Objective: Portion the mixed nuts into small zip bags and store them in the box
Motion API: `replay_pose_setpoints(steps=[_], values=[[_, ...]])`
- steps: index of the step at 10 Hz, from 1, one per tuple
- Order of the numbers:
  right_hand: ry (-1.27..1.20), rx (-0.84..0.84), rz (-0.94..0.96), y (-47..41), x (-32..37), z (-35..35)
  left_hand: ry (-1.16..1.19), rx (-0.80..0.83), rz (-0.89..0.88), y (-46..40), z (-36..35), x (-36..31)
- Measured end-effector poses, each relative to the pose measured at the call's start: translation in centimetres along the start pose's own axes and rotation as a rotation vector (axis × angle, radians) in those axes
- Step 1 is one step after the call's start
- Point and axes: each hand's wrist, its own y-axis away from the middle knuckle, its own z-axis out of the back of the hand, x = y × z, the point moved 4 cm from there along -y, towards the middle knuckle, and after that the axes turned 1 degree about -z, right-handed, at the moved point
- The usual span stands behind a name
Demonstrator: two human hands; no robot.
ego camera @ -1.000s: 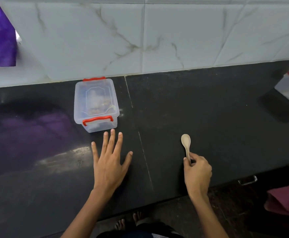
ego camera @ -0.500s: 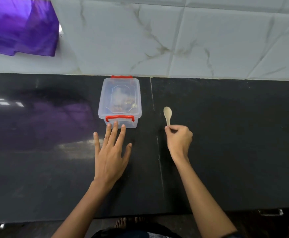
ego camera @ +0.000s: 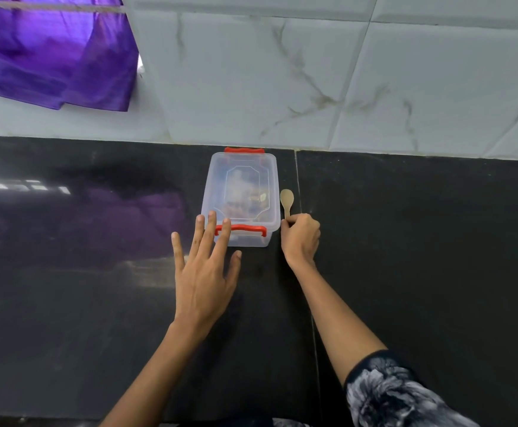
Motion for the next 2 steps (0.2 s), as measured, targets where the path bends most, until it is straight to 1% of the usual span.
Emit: replay_pose_setpoints(steps=[1,2], values=[[-0.013,0.012,0.007,0.0,0.0,-0.1,0.018,-0.019,-0.016,-0.1,-0.2,-0.1],[-0.058,-0.047,0.047,0.7,-0.3,1.0,0.038,-0.021,-0.013,0.0,-0.2,-0.1]])
